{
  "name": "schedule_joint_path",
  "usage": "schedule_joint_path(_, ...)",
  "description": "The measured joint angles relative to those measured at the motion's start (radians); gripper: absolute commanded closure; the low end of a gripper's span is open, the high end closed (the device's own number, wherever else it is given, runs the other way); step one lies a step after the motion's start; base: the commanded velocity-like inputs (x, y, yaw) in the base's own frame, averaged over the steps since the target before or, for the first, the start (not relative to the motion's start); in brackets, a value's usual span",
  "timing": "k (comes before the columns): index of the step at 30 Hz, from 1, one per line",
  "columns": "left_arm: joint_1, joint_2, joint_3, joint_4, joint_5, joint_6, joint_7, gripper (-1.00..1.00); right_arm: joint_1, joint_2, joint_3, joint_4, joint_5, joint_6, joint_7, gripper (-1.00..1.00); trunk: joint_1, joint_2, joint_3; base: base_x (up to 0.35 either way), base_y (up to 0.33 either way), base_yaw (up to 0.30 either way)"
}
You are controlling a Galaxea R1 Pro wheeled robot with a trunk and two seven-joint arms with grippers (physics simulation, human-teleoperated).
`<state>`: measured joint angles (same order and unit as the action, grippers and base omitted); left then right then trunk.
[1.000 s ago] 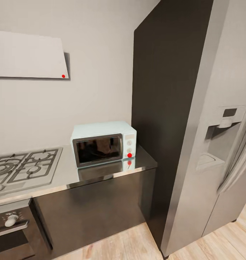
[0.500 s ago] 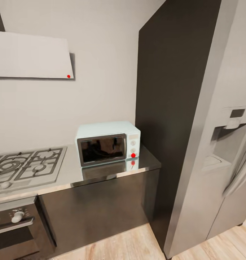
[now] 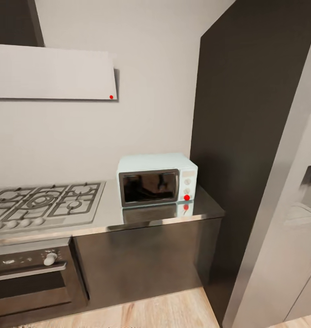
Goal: In the kitchen, take the popcorn bag from the countertop, put it into the microwave, and heat it until the popcorn is cooked so the cooked popcorn ends up inside the bag.
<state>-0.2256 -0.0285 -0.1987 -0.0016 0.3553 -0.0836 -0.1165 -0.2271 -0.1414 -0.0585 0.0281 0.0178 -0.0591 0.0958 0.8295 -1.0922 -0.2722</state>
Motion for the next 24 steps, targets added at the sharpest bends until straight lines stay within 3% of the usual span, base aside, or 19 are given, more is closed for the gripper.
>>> schedule_joint_path(19, 0.003, 0.001, 0.000, -0.001, 0.002, -0.003, 0.000, -1.00, 0.000, 0.004, 0.000, 0.000, -0.001, 0.000, -0.005, -1.00, 0.000, 0.000, 0.000, 0.000, 0.000, 0.268)
schedule_joint_path(24, 0.003, 0.001, 0.000, 0.000, 0.002, -0.003, 0.000, -1.00, 0.000, 0.000, -0.001, 0.000, -0.001, -0.003, -0.005, -1.00, 0.000, 0.000, 0.000, 0.000, 0.000, 0.091)
